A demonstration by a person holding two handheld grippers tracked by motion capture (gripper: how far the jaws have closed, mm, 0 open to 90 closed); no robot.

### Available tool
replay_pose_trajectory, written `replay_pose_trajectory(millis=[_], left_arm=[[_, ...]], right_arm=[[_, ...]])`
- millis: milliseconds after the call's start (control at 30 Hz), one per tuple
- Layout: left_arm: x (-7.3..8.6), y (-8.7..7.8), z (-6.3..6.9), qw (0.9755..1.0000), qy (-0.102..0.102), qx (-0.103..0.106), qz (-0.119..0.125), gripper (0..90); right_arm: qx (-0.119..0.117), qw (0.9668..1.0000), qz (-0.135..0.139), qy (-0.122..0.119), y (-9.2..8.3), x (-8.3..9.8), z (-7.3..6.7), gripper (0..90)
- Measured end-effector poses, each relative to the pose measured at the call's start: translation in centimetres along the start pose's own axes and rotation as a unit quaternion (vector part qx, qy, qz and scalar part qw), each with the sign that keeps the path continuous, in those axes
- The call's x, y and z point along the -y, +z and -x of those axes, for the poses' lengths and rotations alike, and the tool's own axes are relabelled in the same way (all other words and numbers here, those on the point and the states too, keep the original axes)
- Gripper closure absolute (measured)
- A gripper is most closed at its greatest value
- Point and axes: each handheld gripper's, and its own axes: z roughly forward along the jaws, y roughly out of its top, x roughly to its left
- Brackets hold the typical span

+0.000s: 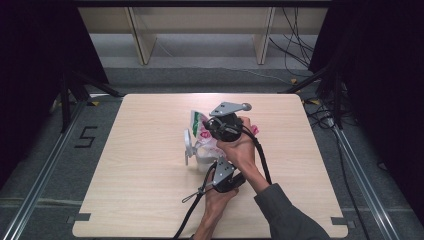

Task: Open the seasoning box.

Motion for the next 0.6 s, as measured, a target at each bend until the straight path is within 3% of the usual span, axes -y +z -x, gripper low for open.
replay_pose_trajectory(millis=[367,467,533,600], left_arm=[[-0.21,-0.25,0.00,1.0000,0.002,-0.008,-0.003,74.8],[-0.13,-0.13,0.00,1.0000,-0.001,-0.001,0.006,74.8],[-0.06,-0.21,-0.01,1.0000,-0.002,-0.009,-0.003,74.8],[0.00,-0.09,-0.11,1.0000,-0.003,0.000,0.003,74.8]], right_arm=[[-0.005,1.0000,0.004,0.003,-0.23,-0.30,-0.02,90.0],[-0.003,1.0000,0.001,0.003,-0.10,-0.30,-0.31,90.0],[-0.005,1.0000,-0.005,0.001,0.08,-0.24,-0.42,90.0],[-0.002,1.0000,-0.007,-0.002,0.18,-0.18,-0.35,90.0]])
